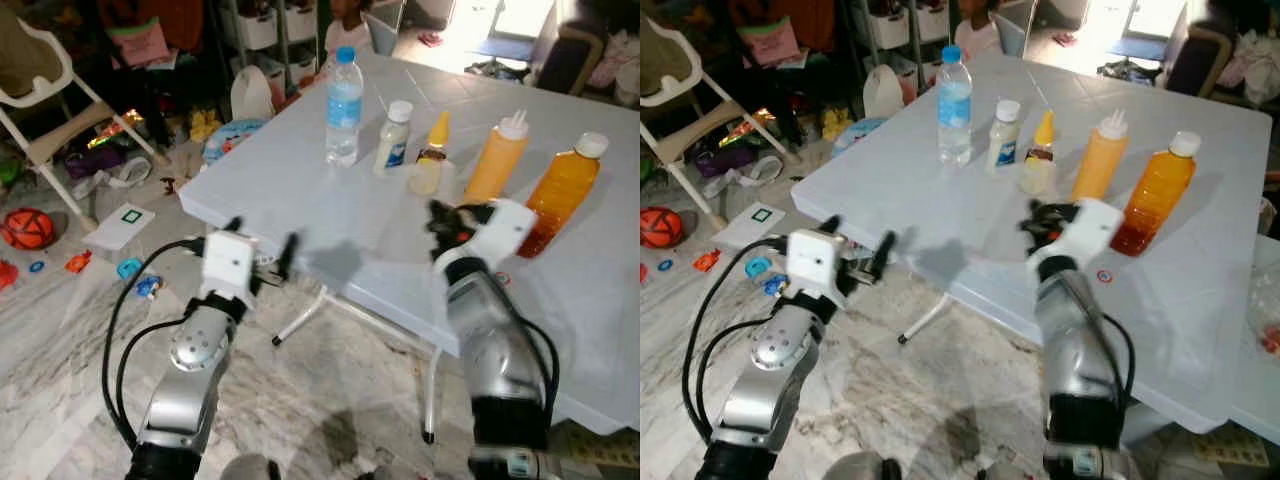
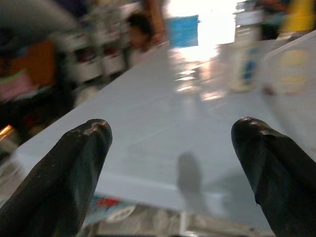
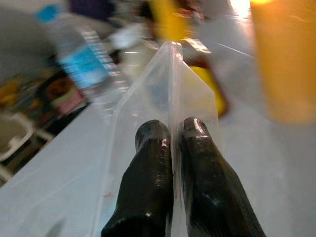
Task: Restocking fridge
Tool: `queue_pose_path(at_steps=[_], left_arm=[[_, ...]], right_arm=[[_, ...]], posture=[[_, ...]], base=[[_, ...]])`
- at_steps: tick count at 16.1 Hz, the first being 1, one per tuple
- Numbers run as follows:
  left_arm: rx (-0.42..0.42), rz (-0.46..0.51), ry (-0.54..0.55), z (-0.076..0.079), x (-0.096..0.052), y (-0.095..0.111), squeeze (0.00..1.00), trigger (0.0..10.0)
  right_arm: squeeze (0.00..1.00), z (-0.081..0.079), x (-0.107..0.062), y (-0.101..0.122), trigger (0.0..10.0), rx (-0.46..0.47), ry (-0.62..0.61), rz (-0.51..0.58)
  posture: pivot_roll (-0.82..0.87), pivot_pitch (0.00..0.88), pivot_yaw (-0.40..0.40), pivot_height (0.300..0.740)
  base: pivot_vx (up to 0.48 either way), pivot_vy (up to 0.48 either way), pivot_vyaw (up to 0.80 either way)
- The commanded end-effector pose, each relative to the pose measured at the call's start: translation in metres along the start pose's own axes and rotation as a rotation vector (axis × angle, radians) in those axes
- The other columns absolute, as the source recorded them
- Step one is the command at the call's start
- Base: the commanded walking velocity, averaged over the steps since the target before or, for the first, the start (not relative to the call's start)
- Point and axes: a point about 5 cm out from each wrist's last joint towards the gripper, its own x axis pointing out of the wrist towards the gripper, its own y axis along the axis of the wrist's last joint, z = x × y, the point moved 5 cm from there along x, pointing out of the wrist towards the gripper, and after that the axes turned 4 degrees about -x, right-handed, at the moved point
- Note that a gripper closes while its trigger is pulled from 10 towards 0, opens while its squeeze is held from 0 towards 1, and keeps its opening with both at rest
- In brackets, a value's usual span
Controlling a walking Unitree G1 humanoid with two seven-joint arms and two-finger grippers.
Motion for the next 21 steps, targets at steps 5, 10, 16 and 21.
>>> queue_pose_path(at_steps=[5, 10, 16, 21], left_arm=[[-0.039, -0.036, 0.068, -0.012, 0.000, -0.010, 0.00, 10.0], [-0.052, -0.039, 0.064, -0.008, 0.000, -0.010, 0.00, 10.0], [-0.052, -0.032, 0.055, -0.005, 0.001, -0.009, 0.00, 10.0], [-0.052, -0.034, 0.065, -0.005, 0.003, -0.010, 0.00, 10.0]], right_arm=[[0.00, 0.012, -0.007, -0.012, 10.0, -0.204, -0.042, -0.053], [0.00, 0.010, -0.009, -0.011, 10.0, -0.168, -0.020, -0.047], [0.00, 0.021, -0.009, -0.013, 5.4, -0.122, -0.070, -0.054], [0.00, 0.017, -0.007, -0.011, 10.0, -0.133, -0.057, -0.043]], posture=[[0.00, 0.000, 0.019, 0.740], [-0.01, 0.000, 0.011, 0.740], [-0.01, 0.000, 0.013, 0.740], [0.00, 0.000, 0.008, 0.740]], base=[[0.000, 0.000, 0.00], [0.000, 0.000, 0.00], [0.000, 0.000, 0.00], [-0.057, 0.000, 0.00]])
